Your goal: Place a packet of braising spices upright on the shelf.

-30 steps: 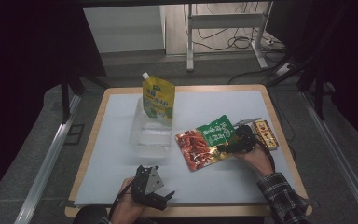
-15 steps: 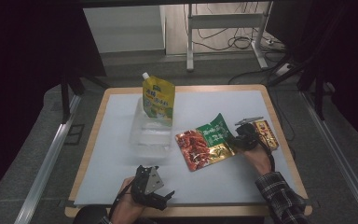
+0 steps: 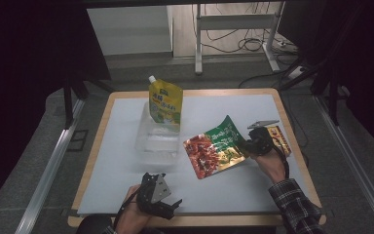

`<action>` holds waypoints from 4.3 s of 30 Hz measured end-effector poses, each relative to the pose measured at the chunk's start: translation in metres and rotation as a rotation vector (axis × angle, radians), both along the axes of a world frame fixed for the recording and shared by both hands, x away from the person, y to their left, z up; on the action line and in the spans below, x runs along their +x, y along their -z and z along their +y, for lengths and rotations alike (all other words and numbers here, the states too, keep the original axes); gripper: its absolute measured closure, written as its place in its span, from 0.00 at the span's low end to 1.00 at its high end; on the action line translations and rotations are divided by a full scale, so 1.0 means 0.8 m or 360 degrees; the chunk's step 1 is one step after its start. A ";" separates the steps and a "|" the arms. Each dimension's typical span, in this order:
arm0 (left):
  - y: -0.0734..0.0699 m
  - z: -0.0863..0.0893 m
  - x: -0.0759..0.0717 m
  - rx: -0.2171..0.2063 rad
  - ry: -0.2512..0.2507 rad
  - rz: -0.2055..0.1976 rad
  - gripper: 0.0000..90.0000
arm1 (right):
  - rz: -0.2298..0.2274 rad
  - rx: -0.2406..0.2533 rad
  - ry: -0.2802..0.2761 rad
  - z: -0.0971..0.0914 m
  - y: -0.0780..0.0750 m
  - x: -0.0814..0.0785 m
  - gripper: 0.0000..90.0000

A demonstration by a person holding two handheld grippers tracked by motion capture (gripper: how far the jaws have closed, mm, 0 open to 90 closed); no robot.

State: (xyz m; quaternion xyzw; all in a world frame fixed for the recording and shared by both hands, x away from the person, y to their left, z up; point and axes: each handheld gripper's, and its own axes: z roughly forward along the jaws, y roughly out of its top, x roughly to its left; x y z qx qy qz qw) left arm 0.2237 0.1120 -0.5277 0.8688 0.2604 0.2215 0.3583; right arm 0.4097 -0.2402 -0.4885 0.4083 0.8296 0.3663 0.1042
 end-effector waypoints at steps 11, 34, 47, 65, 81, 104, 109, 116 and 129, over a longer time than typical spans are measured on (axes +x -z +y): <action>0.000 -0.001 0.000 0.0007 -0.0002 -0.0004 0.04 | -0.0067 0.0064 -0.0030 0.003 -0.020 -0.004 0.99; 0.000 -0.001 -0.001 -0.0013 -0.0009 -0.0010 0.04 | -0.0160 0.0130 -0.0170 0.037 -0.091 -0.004 0.99; -0.001 0.000 0.000 0.0007 -0.0001 -0.0011 0.04 | -0.0253 0.0098 -0.0265 0.066 -0.133 -0.007 0.99; -0.001 0.000 0.000 0.0003 -0.0001 -0.0009 0.04 | -0.0333 0.0029 -0.0307 0.087 -0.170 -0.008 0.99; -0.002 0.001 0.000 -0.0016 -0.0012 -0.0013 0.04 | -0.0343 0.0066 -0.0369 0.092 -0.195 -0.011 0.99; -0.005 0.003 0.000 -0.0041 -0.0026 -0.0006 0.04 | -0.0385 0.0104 -0.0469 0.130 -0.218 0.000 0.99; -0.005 0.003 0.000 -0.0062 -0.0031 -0.0007 0.04 | -0.0385 0.0119 -0.0490 0.146 -0.220 0.006 0.99; -0.006 0.004 0.000 -0.0057 -0.0023 -0.0004 0.04 | -0.0381 0.0140 -0.0518 0.163 -0.220 0.014 0.99; -0.006 0.003 -0.001 -0.0087 -0.0031 0.0000 0.04 | -0.0380 0.0170 -0.0559 0.192 -0.215 0.028 0.99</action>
